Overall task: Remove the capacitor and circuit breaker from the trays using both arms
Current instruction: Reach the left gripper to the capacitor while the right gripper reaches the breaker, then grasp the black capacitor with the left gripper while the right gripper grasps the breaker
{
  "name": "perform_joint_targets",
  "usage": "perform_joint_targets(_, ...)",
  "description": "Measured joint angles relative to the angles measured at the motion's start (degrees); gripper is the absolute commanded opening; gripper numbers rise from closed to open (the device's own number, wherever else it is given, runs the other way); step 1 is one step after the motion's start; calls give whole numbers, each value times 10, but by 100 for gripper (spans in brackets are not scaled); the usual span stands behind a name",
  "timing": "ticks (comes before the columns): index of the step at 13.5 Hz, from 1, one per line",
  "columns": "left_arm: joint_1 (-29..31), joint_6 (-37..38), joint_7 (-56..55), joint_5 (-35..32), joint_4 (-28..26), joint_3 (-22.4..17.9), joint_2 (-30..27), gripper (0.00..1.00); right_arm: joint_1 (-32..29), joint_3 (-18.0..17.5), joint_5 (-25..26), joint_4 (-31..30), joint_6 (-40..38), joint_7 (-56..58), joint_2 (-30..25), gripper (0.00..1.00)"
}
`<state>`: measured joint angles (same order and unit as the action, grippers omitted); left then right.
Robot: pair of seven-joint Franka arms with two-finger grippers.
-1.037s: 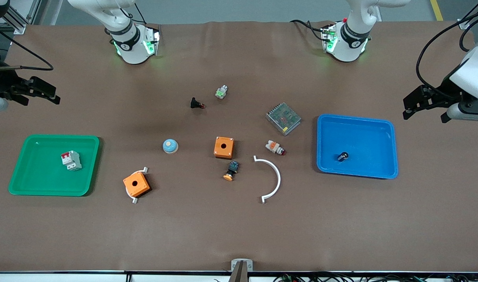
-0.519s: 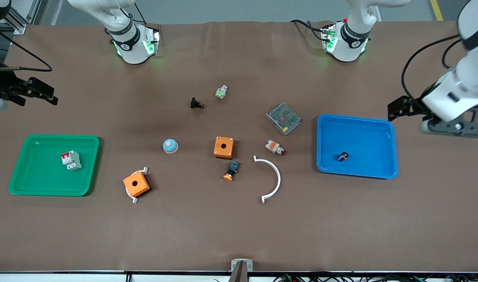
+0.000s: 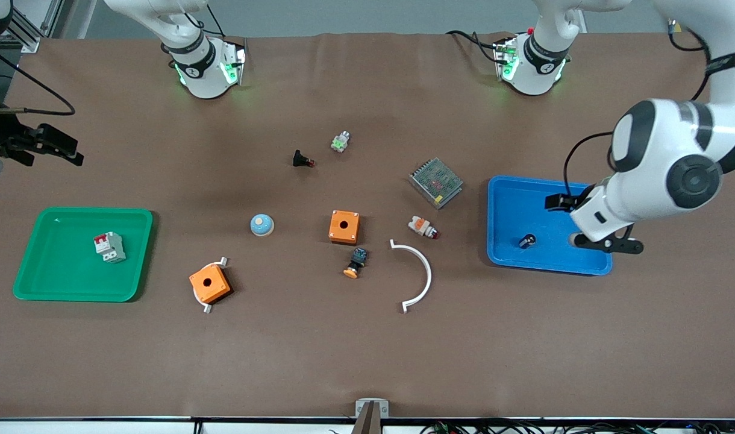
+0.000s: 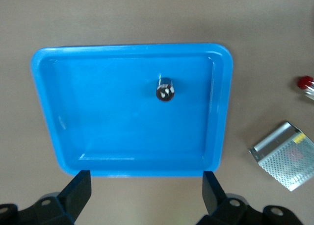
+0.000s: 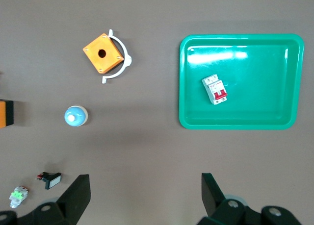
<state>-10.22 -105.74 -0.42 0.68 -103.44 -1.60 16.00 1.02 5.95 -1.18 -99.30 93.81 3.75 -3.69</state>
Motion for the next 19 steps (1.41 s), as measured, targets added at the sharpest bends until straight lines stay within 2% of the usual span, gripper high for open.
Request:
perform_joint_targets(3,-4,-98,2,0,-52,1,44,100,-35,1,1,-12,51,58,51,100)
perform_joint_targets(6,-19,-180,4,-1,-58,2,98,100,-71,3,1,-16,123,133,132,100)
perform_joint_targets(9,-33,-232,4,-1,-65,2,132,99,-98,4,1,-18,204,204,212,100)
perform_joint_targets(12,-31,-250,4,-18,-72,2,143,89,-113,4,1,-18,268,257,280,100)
perform_joint_targets(13,-29,-250,4,-28,-74,1,143,82,-113,4,1,-17,282,264,297,100)
perform_joint_targets(15,-26,-250,4,-36,-77,0,143,62,-113,3,1,-17,302,278,322,100)
perform_joint_targets(17,-25,-250,4,-37,-77,0,143,34,-113,3,1,-16,316,294,339,98)
perform_joint_targets(19,-25,-250,2,-37,-76,0,142,11,-113,3,1,-16,320,306,346,97)
